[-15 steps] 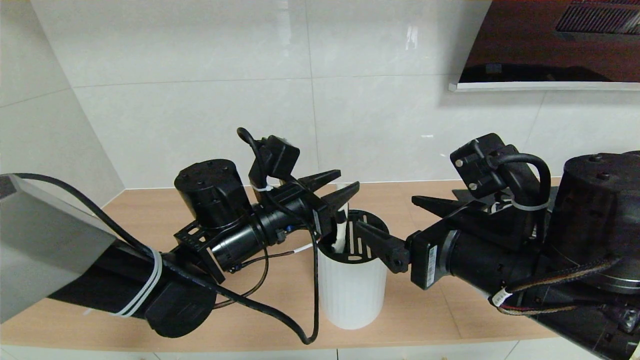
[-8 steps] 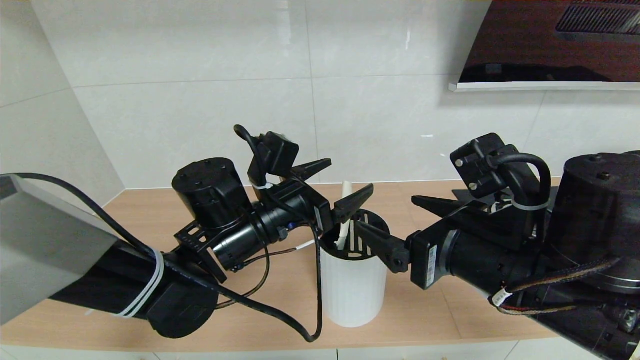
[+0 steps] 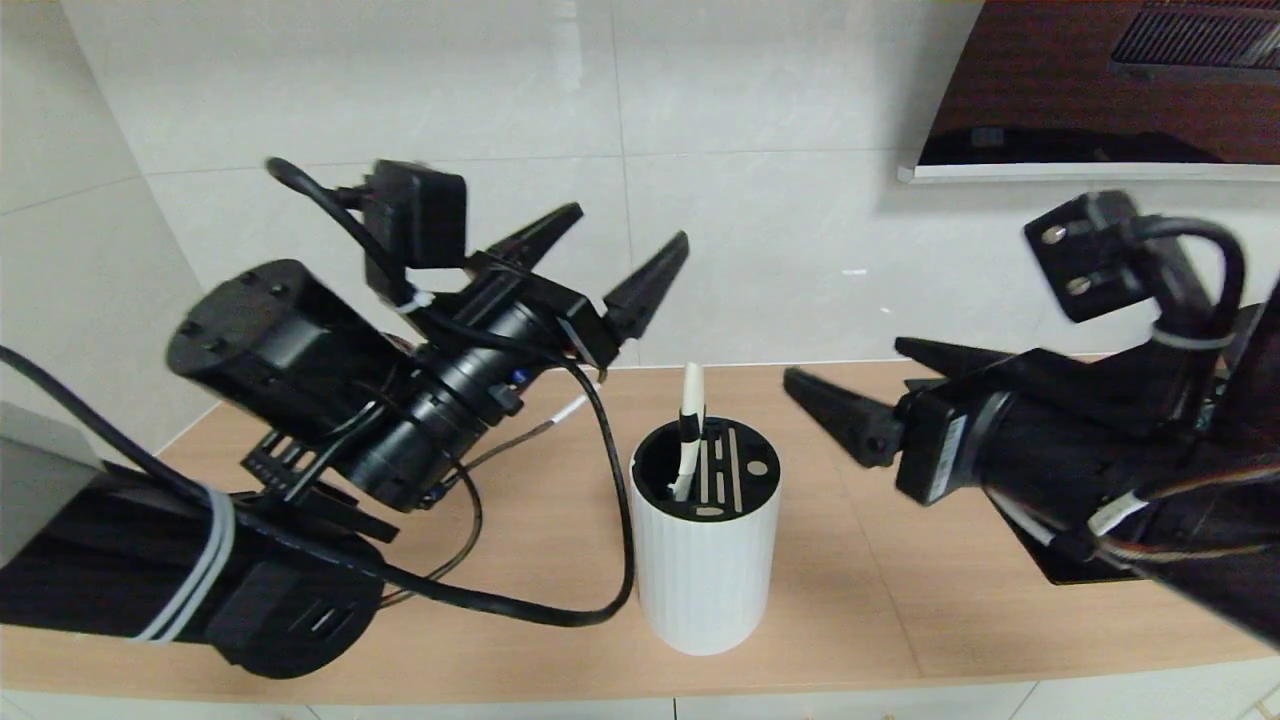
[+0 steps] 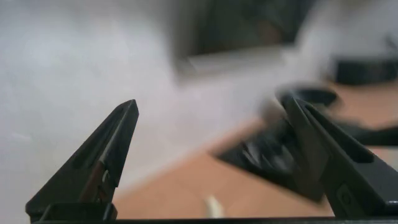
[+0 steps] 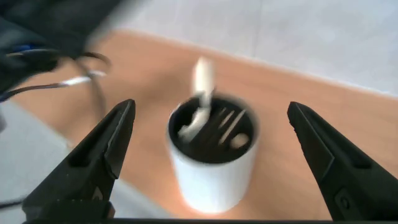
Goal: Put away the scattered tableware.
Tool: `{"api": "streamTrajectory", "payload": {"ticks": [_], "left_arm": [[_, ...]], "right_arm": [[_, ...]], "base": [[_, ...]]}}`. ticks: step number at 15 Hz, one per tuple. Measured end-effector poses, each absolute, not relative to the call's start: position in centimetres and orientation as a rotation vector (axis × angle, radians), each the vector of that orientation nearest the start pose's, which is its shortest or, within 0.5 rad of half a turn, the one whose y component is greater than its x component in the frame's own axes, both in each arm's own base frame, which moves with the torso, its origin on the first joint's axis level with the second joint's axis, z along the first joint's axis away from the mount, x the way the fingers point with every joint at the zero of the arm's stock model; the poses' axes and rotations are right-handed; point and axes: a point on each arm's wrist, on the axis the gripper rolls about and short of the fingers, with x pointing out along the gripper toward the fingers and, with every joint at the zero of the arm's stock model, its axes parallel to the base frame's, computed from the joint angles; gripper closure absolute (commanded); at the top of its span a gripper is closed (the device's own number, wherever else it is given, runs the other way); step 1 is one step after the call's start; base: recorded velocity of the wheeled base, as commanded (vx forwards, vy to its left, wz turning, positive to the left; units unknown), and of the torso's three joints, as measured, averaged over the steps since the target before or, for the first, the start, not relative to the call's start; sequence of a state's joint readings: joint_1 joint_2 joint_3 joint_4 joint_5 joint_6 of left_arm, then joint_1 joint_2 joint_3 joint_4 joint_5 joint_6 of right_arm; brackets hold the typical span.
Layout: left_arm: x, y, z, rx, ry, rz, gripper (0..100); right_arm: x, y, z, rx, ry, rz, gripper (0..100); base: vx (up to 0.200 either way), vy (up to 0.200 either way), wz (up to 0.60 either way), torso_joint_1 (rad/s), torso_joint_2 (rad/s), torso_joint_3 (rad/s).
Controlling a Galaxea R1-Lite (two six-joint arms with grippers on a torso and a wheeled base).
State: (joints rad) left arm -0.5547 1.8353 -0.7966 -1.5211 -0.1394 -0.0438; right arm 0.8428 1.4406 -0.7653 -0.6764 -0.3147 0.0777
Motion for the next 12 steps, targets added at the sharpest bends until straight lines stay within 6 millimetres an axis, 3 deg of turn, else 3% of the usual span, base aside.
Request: {"api": "streamTrajectory", "payload": {"ticks": [2,5,8,12], "left_arm": [[25.9,-14.9,24.3,-0.151,-0.529,-0.617,0],[22.0,-11.2,26.2,-0.145,-0.558,-0.554,0],[17.0,-7.9,26.4,-0.132,-0.508,-0.508,0],[9.6,-3.5,25.1,-0.137,-0.396,-0.43,0]], "right_arm": [[16.5,14.7,26.2,0.112,-0.041,0.448,0],[14.1,10.1,26.0,0.118,-0.062,0.343,0],[10.9,5.7,25.4,0.11,-0.063,0.219,0],[4.8,1.0,24.3,0.107,-0.088,0.056,0]], "base": [[0.0,0.0,0.0,0.0,0.0,0.0],[0.0,0.0,0.0,0.0,0.0,0.0],[0.0,0.0,0.0,0.0,0.0,0.0],[0.0,0.0,0.0,0.0,0.0,0.0]]}}
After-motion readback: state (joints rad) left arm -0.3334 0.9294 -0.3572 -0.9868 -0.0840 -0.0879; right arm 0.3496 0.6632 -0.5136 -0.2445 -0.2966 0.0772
